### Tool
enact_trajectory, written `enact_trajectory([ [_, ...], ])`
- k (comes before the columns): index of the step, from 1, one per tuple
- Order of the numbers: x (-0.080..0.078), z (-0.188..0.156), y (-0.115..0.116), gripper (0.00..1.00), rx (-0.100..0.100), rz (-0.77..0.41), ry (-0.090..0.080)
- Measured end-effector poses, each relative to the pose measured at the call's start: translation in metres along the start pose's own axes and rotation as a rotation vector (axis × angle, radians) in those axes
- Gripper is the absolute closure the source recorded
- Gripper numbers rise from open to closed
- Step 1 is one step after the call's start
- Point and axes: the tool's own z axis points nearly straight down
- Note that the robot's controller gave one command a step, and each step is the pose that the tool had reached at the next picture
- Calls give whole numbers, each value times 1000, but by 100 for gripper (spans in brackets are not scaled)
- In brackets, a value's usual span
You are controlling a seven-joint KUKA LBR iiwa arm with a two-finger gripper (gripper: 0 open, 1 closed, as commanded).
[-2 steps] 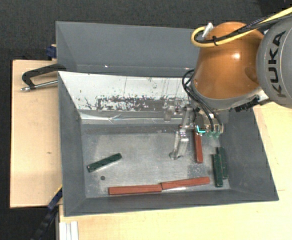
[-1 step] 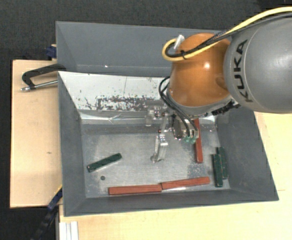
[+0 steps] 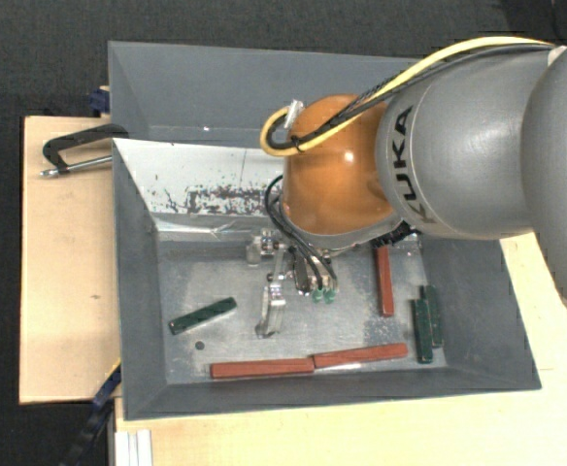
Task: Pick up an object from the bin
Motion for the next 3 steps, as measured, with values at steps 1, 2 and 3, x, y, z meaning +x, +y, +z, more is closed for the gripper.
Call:
enact_trajectory([
  [1, -44, 52, 16, 0, -5, -18, -17],
  [2, -31, 90, 49, 100, 0, -396, -5],
  [3, -31, 90, 49, 100, 0, -395, -5],
])
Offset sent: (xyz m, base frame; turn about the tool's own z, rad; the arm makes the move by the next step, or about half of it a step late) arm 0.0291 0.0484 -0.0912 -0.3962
